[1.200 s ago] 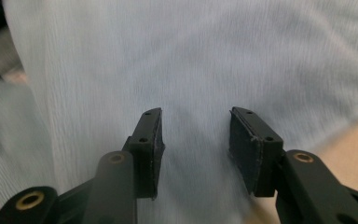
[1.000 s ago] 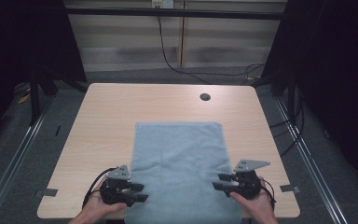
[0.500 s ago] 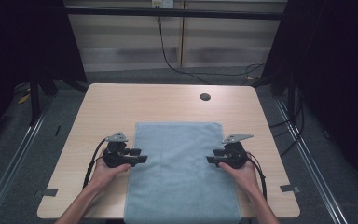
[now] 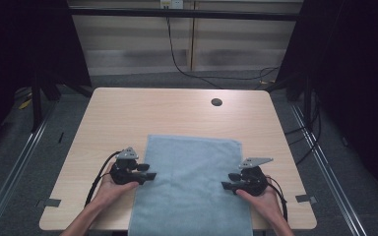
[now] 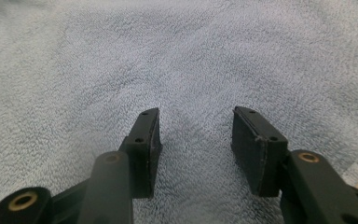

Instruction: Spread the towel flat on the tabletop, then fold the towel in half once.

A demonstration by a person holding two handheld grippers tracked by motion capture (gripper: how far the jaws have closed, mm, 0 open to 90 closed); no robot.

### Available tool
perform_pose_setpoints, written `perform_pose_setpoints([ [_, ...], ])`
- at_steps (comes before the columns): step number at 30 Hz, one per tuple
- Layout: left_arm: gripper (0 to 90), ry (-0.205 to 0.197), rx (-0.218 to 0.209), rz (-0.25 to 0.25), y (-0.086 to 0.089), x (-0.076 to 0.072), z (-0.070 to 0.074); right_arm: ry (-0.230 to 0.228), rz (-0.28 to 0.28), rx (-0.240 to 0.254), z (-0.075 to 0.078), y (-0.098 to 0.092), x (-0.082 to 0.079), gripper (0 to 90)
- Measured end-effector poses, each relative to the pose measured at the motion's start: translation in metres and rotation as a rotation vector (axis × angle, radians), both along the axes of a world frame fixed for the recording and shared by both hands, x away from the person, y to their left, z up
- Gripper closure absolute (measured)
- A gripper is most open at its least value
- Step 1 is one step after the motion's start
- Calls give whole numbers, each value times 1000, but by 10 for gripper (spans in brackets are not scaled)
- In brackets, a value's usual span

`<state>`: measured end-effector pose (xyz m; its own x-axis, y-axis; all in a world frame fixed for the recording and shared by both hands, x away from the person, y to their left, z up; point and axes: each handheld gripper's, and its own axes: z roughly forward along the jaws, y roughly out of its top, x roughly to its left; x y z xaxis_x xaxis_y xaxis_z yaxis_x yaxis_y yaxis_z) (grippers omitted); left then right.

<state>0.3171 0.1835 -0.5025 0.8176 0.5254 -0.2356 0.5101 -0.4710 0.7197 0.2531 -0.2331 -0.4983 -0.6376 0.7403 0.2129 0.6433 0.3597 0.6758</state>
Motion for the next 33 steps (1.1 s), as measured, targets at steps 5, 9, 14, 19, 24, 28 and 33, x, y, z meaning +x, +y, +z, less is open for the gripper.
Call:
perform_pose_setpoints([
  [5, 487, 18, 5, -19, 3, -26, 2, 23, 30, 12, 2, 1, -21, 529],
  [9, 489, 29, -16, -30, 7, -27, 1, 13, 82, -15, 3, 3, -31, 493],
  [14, 492, 31, -23, -41, 7, -25, 1, -25, 5, 9, 15, -9, -8, 451],
  [19, 487, 39, -19, -21, 6, -27, 1, -67, -86, 35, 27, -22, 31, 450],
  [24, 464, 29, -8, -31, 4, -32, 2, -59, -109, -31, 25, -27, 69, 437],
  [28, 472, 38, -17, -33, 5, -30, 2, -58, -135, -42, 19, -27, 83, 437],
  [33, 470, 39, -10, -31, 4, -31, 2, -80, -158, -86, 12, -22, 91, 439],
])
